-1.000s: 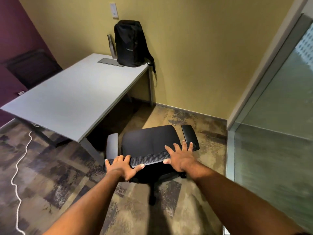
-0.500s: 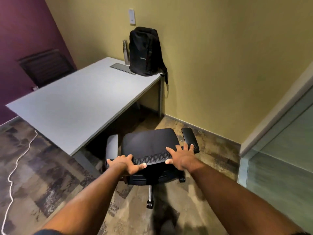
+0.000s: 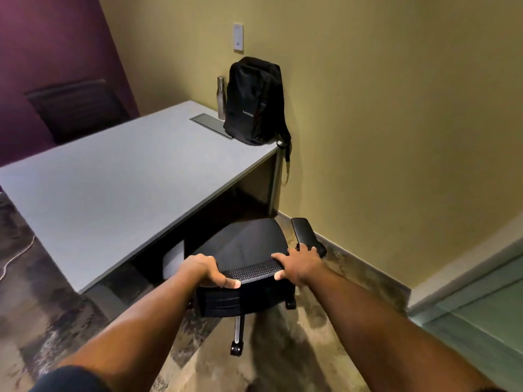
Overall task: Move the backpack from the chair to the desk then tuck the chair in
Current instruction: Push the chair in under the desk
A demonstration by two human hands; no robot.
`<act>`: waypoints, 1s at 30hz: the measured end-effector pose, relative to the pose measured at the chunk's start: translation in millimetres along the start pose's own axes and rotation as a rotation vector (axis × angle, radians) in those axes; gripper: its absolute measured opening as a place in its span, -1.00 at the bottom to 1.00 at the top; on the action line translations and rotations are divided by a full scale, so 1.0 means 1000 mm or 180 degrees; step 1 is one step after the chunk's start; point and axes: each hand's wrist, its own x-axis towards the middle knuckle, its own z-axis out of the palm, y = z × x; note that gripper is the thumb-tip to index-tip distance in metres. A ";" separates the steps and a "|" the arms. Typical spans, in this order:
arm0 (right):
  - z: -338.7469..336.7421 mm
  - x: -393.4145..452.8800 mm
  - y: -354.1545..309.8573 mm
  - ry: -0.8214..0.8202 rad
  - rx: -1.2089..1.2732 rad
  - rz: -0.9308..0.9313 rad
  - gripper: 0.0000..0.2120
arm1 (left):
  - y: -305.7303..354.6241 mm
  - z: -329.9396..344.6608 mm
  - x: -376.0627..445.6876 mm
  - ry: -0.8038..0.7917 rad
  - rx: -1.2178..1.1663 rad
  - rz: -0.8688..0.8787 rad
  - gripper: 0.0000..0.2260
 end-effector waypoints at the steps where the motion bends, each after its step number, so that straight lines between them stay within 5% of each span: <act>1: -0.007 0.010 0.009 0.0010 -0.0039 -0.0045 -0.32 | 0.005 -0.006 0.008 0.0003 -0.0014 -0.0027 0.14; 20: -0.092 0.177 0.130 0.0476 -0.0878 -0.1247 -0.36 | 0.091 -0.079 0.103 0.0005 -0.0433 -0.0965 0.39; 30: -0.130 0.231 0.121 0.0683 -0.1084 -0.1640 -0.36 | 0.084 -0.103 0.113 0.0348 -0.0635 -0.1260 0.13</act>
